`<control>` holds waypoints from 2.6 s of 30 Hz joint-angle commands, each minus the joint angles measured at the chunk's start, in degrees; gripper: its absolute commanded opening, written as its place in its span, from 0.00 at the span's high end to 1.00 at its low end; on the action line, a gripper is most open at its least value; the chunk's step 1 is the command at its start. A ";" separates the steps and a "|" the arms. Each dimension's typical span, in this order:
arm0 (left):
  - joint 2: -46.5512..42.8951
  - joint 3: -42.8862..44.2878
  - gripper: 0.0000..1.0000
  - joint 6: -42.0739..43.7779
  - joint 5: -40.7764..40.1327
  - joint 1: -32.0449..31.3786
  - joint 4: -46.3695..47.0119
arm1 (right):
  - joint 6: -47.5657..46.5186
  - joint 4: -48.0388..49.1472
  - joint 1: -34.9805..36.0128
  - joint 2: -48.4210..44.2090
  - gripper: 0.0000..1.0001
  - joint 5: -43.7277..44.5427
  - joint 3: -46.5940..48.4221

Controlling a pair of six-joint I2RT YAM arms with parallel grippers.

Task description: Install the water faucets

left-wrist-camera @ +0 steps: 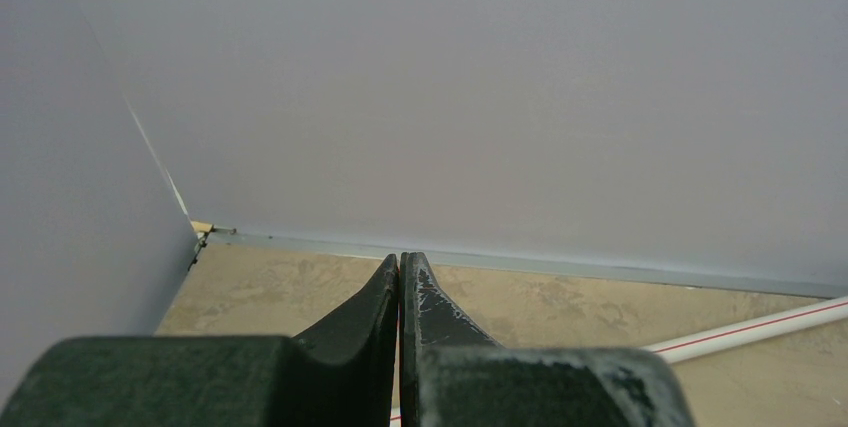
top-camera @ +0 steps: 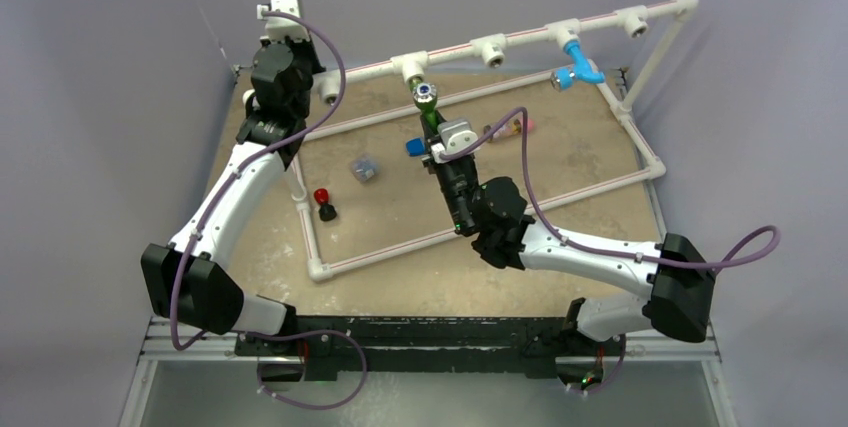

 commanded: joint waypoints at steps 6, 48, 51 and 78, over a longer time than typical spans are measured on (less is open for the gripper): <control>2.00 -4.07 1.00 0.65 1.95 -0.30 -11.71 | -1.48 1.19 -2.34 0.86 1.00 0.24 1.16; 3.97 -3.25 1.00 0.13 3.79 -0.35 -12.89 | -33.03 -12.91 -0.72 2.22 1.00 -4.43 8.06; 4.10 -2.92 1.00 0.03 4.03 -0.36 -13.07 | -37.97 -14.85 -0.17 2.95 1.00 -4.42 8.22; 3.31 -3.31 1.00 -0.14 4.67 -0.36 -13.35 | -1.44 -3.39 -3.16 3.40 1.00 -0.42 5.90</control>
